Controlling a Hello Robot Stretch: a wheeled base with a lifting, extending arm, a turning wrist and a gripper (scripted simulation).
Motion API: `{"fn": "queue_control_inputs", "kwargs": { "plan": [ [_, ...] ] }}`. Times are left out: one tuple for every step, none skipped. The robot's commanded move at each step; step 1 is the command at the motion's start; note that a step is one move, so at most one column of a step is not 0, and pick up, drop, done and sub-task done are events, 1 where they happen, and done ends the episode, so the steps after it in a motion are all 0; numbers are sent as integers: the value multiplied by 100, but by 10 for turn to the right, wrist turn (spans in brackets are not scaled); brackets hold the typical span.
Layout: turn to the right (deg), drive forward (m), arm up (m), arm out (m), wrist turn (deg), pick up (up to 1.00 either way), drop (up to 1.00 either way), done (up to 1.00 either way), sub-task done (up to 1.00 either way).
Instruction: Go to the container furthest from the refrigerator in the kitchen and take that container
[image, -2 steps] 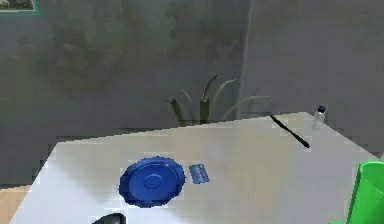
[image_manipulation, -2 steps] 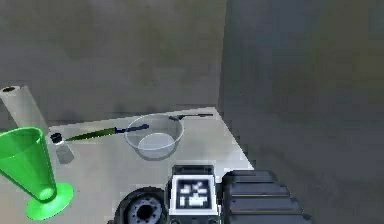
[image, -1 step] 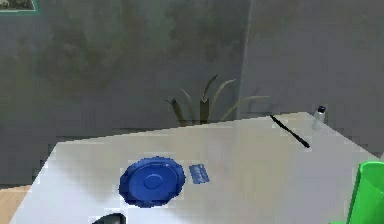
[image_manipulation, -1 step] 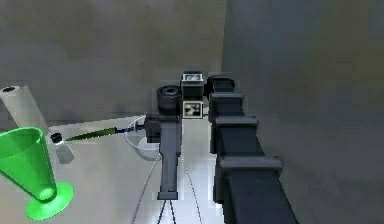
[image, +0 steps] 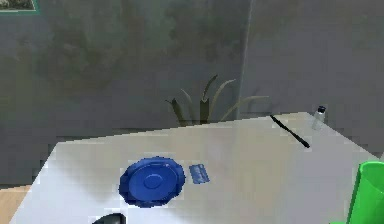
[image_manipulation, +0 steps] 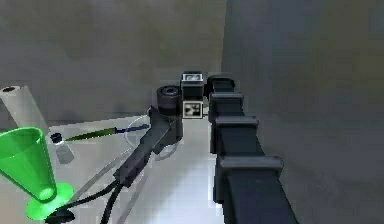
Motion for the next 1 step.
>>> {"fn": "queue_control_inputs", "kwargs": {
  "plan": [
    [0, 0, 0, 0, 450, 0, 0, 0, 0]
  ]
}}
